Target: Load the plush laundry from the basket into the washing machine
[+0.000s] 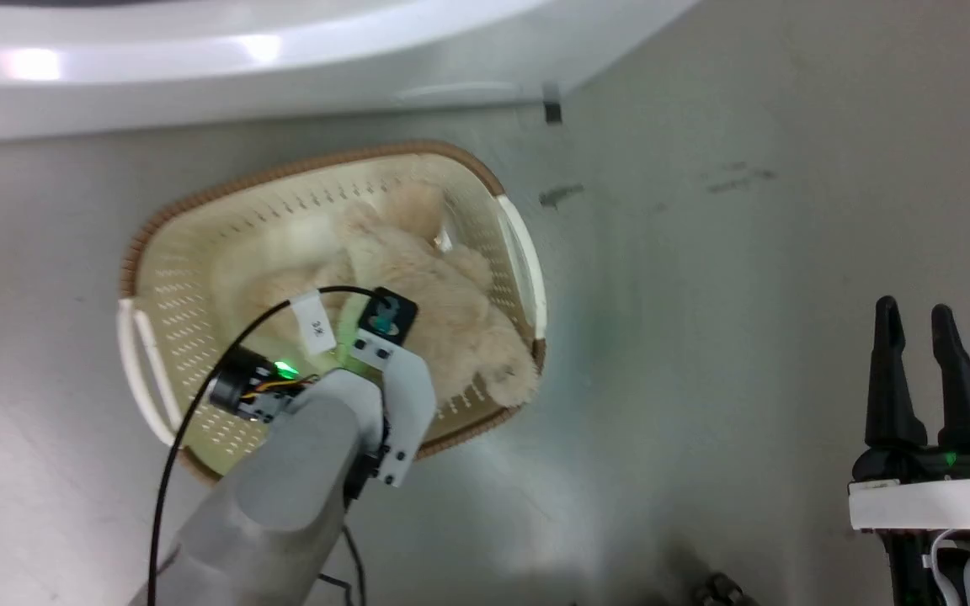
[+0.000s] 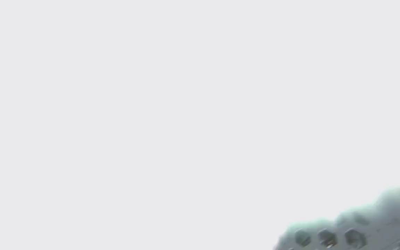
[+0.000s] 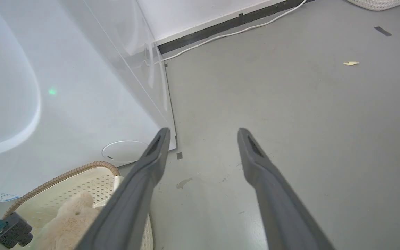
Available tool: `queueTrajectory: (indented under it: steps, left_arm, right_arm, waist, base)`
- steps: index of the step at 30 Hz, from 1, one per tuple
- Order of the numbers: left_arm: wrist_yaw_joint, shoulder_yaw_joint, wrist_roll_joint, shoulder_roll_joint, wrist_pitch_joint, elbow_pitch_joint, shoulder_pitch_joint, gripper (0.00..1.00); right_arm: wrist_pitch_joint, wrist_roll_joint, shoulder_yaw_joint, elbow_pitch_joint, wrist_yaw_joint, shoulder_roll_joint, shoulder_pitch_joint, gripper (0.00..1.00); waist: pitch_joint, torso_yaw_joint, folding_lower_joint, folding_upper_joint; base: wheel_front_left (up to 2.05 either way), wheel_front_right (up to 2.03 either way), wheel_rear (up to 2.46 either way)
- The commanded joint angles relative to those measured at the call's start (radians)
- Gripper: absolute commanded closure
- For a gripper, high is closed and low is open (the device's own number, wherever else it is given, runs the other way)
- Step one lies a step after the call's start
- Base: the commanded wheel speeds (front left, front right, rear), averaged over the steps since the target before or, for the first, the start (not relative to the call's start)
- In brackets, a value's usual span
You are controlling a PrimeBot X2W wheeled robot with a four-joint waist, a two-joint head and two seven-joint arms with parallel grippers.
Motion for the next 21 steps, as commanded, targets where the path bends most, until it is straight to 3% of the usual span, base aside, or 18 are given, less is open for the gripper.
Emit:
queueTrajectory:
  steps: [1, 10, 21]
  left_arm:
    - [-0.008, 0.002, -0.009, -0.009, -0.023, 0.003, 0.008, 1.0]
    - [-0.051, 0.014, -0.068, -0.055, -0.172, -0.011, 0.061, 1.0]
    - [-0.048, 0.064, -0.162, -0.089, -0.357, -0.086, 0.188, 1.0]
  right_arm:
    - [-0.004, -0.006, -0.003, 0.01, 0.001, -0.002, -0.013, 0.0]
    - [-0.004, -0.039, -0.005, 0.075, 0.001, -0.002, 0.018, 0.0]
    - [0.004, -0.07, -0.021, 0.136, 0.001, -0.002, 0.096, 0.0]
  waist:
    - [-0.056, 0.036, 0.0, 0.0]
    - [-0.227, 0.123, 0.0, 0.0]
    - [-0.462, 0.205, 0.0, 0.0]
  base:
    - [0.0, 0.0, 0.0]
    - [0.0, 0.0, 0.0]
    - [0.0, 0.0, 0.0]
